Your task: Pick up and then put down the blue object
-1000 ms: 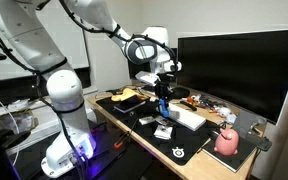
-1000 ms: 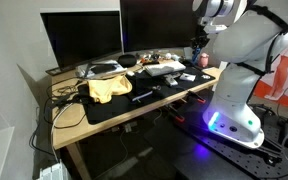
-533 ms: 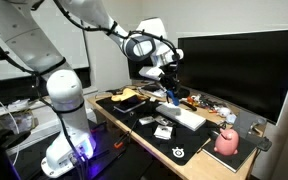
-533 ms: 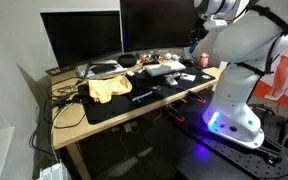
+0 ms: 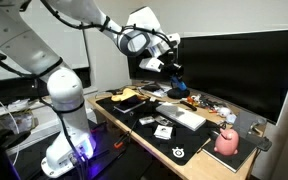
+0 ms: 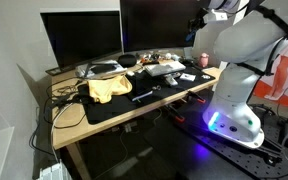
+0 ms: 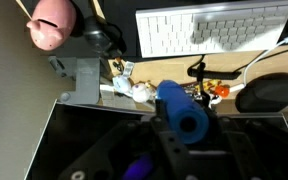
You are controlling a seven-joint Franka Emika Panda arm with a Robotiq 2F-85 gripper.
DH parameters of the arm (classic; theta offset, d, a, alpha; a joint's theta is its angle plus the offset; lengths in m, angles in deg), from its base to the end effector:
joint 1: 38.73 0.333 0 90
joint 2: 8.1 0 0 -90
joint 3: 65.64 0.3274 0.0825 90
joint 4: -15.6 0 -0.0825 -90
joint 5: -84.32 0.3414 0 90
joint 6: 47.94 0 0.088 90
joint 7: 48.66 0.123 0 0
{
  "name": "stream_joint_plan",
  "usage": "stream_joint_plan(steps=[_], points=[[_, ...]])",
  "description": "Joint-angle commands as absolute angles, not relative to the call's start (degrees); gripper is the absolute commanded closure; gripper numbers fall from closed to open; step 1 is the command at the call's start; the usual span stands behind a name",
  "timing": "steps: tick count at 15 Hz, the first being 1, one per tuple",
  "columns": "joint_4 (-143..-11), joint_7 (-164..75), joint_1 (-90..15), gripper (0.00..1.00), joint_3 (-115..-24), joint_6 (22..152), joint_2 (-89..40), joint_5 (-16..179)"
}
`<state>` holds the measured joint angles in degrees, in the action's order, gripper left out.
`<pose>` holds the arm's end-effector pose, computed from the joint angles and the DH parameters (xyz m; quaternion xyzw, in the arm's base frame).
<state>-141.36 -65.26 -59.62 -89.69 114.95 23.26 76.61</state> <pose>0.2657 -0.2661 0.4626 0.9323 -0.1844 0.2968 0.0930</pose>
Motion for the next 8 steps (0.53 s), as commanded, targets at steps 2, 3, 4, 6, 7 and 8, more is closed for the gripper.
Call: stream_joint_plan(steps=[2, 3, 4, 6, 7, 8], points=[[-145.05, -67.05, -57.18, 0.91, -91.3, 121.13, 30.85, 78.55], [-145.28, -67.03, -56.64, 0.91, -91.61, 122.07, 31.95, 78.62], [-144.77, -67.01, -55.75, 0.91, -92.14, 122.65, 32.47, 78.85], [-143.24, -67.0, -53.94, 0.91, -93.11, 123.02, 33.55, 79.21], [-145.13, -66.91, -54.16, 0.91, -93.03, 124.02, 35.73, 78.93], [-144.64, -67.01, -53.13, 0.91, -93.55, 124.39, 36.38, 79.1]])
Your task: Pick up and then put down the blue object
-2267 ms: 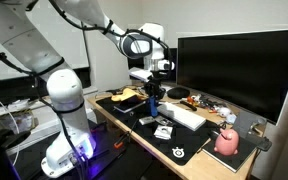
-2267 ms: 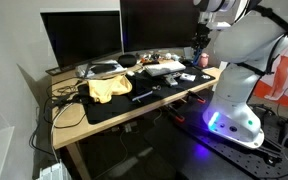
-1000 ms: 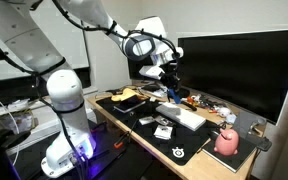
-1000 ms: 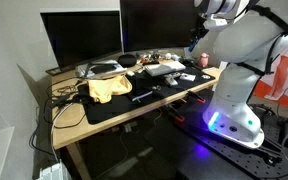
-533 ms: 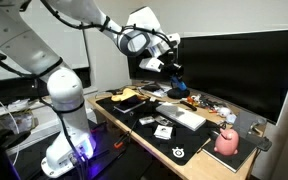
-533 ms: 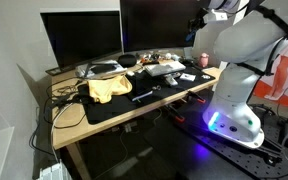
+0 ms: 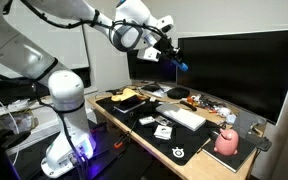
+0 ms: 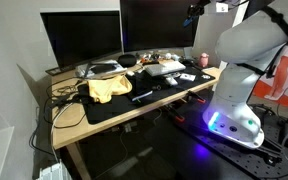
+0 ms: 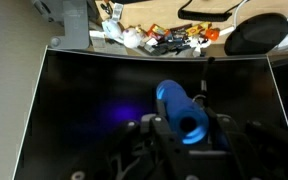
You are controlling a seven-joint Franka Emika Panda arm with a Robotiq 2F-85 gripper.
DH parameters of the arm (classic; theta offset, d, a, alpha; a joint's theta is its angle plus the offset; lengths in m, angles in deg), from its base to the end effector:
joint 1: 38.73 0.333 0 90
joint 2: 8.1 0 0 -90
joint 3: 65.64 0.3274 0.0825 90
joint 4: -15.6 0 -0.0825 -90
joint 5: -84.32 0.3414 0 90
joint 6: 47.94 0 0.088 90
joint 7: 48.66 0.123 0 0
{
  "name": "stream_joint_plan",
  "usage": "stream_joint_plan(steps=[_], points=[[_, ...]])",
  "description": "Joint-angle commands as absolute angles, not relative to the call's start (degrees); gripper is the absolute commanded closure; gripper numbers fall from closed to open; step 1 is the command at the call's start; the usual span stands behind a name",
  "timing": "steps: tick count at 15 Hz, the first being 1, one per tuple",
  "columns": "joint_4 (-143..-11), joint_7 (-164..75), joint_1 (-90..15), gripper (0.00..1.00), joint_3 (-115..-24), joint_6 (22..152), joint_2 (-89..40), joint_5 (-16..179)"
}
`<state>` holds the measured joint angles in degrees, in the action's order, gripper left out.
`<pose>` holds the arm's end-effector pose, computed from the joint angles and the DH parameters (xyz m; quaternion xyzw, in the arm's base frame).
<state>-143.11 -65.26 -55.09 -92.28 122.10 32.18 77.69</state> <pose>0.2519 -0.2507 0.5135 0.8882 -0.1752 0.4135 0.0967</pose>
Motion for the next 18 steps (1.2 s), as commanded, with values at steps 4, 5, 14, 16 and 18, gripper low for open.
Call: stream_joint_plan(steps=[4, 5, 14, 16, 18], points=[[-143.6, -66.98, -50.47, 0.91, -94.8, 126.53, 38.89, 79.09], [-143.33, -66.92, -49.9, 0.91, -95.1, 127.2, 39.34, 79.03], [-143.82, -66.3, -48.27, 0.91, -95.56, 130.61, 41.53, 78.46], [-143.8, -66.03, -48.48, 0.91, -95.3, 129.93, 41.1, 78.45], [-143.22, -65.6, -48.97, 0.91, -94.76, 128.61, 39.79, 78.46]])
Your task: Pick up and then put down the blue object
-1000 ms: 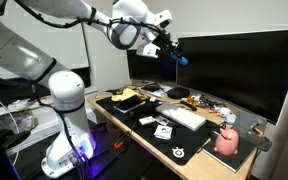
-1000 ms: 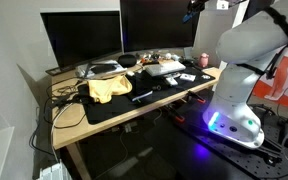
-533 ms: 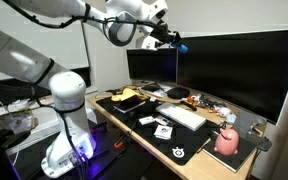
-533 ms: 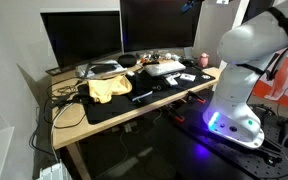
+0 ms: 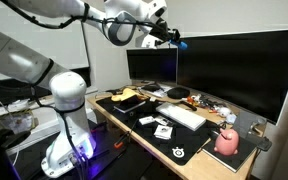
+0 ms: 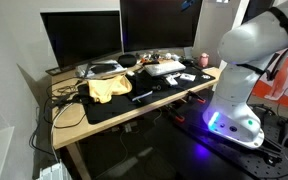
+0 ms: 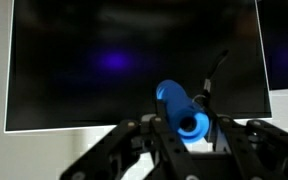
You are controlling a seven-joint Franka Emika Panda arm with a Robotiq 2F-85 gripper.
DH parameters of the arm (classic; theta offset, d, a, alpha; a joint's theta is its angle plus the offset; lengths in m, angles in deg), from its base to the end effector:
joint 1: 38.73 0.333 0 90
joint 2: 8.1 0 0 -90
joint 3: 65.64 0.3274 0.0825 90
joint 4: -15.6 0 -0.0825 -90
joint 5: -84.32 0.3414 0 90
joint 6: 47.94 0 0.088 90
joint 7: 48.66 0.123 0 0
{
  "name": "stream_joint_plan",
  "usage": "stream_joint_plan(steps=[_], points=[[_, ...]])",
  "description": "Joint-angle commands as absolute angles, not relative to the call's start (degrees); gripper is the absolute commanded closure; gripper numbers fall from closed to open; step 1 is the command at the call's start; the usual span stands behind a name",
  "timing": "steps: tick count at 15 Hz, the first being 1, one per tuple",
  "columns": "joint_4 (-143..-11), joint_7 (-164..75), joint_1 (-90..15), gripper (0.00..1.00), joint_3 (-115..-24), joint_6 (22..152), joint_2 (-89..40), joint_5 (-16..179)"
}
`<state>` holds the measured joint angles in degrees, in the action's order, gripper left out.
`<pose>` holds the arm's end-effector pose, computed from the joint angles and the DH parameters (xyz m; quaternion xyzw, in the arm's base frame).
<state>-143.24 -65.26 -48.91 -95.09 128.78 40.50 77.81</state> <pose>0.2360 -0.2359 0.5661 0.8317 -0.1542 0.5258 0.0897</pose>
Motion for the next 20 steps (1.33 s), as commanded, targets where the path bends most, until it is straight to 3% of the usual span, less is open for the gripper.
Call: stream_joint_plan(steps=[1, 20], points=[[-143.26, -65.38, -49.57, 0.91, -94.36, 127.87, 39.17, 78.39], [-143.35, -64.53, -63.75, 0.91, -87.24, 109.58, 27.95, 74.11]])
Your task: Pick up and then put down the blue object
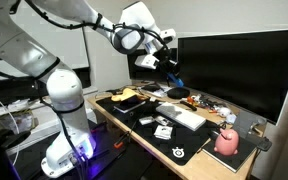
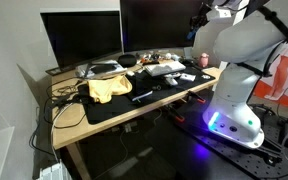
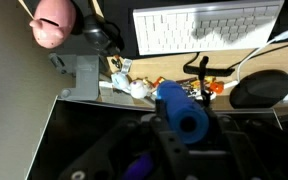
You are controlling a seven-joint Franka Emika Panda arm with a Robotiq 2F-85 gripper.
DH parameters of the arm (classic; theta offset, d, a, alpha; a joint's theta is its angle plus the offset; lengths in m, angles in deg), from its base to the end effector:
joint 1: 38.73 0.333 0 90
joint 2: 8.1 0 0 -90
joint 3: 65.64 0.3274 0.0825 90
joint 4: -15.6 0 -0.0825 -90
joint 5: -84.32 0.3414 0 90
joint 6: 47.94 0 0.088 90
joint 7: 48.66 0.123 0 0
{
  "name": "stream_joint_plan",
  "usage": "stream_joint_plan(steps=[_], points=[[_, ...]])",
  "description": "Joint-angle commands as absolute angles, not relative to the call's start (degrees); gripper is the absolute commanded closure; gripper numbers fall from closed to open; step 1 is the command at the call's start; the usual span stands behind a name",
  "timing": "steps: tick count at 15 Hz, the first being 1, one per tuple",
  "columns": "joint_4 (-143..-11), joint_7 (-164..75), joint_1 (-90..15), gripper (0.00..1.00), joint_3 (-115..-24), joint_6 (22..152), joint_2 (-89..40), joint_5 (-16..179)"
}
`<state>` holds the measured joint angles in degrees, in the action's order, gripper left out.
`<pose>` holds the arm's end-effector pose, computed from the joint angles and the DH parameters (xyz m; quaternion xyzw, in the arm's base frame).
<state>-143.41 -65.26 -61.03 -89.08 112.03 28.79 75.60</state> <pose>0.2464 -0.2547 0.4723 0.9311 -0.1813 0.3033 0.0905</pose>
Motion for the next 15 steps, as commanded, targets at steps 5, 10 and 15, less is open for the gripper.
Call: stream_joint_plan(steps=[5, 10, 15], points=[[-143.15, -64.19, -66.12, 0.91, -86.4, 104.74, 26.23, 71.86], [-142.54, -63.96, -66.86, 0.91, -85.93, 100.53, 23.67, 69.94], [-141.53, -65.29, -65.44, 0.91, -87.16, 100.26, 17.72, 69.58]])
